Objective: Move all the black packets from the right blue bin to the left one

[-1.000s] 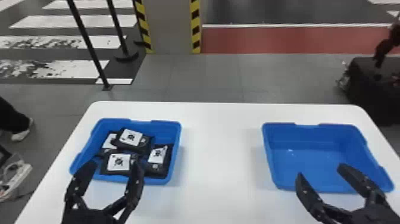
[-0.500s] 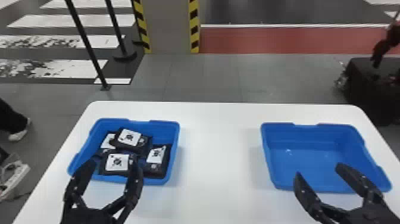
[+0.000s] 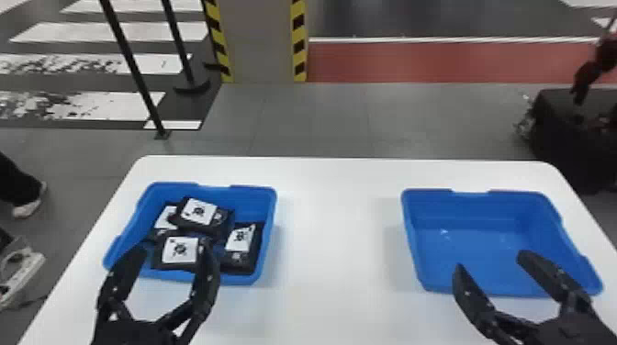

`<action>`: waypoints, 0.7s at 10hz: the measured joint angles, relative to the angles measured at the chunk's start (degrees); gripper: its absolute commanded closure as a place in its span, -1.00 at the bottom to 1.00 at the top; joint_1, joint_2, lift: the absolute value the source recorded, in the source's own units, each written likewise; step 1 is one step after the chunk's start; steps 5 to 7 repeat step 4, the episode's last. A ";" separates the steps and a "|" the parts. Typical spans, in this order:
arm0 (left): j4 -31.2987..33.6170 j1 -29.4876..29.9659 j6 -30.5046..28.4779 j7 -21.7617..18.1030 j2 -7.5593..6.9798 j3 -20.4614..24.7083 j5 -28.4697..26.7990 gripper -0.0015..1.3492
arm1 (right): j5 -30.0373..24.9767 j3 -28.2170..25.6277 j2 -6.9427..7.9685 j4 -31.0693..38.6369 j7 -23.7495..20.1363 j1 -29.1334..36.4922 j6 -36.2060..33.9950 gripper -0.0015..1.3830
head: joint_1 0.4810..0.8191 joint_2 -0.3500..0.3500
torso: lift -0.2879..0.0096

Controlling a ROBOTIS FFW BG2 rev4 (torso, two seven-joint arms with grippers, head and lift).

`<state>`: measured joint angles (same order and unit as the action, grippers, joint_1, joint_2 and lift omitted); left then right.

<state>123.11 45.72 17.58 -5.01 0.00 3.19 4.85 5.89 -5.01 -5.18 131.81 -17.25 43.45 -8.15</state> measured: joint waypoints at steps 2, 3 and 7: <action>-0.16 -0.14 0.28 0.00 0.00 -0.03 0.03 -0.70 | -0.05 0.00 0.00 0.19 0.18 0.02 0.02 -0.74 | 0.27 0.18 | 0.20; -0.28 -0.16 0.51 0.00 0.00 -0.03 0.05 -0.70 | -0.06 0.00 0.00 0.30 0.33 0.10 0.10 -0.74 | 0.27 0.18 | 0.20; -0.41 -0.18 0.72 0.00 0.00 -0.03 0.10 -0.70 | -0.08 0.00 0.00 0.35 0.38 0.13 0.13 -0.74 | 0.27 0.18 | 0.20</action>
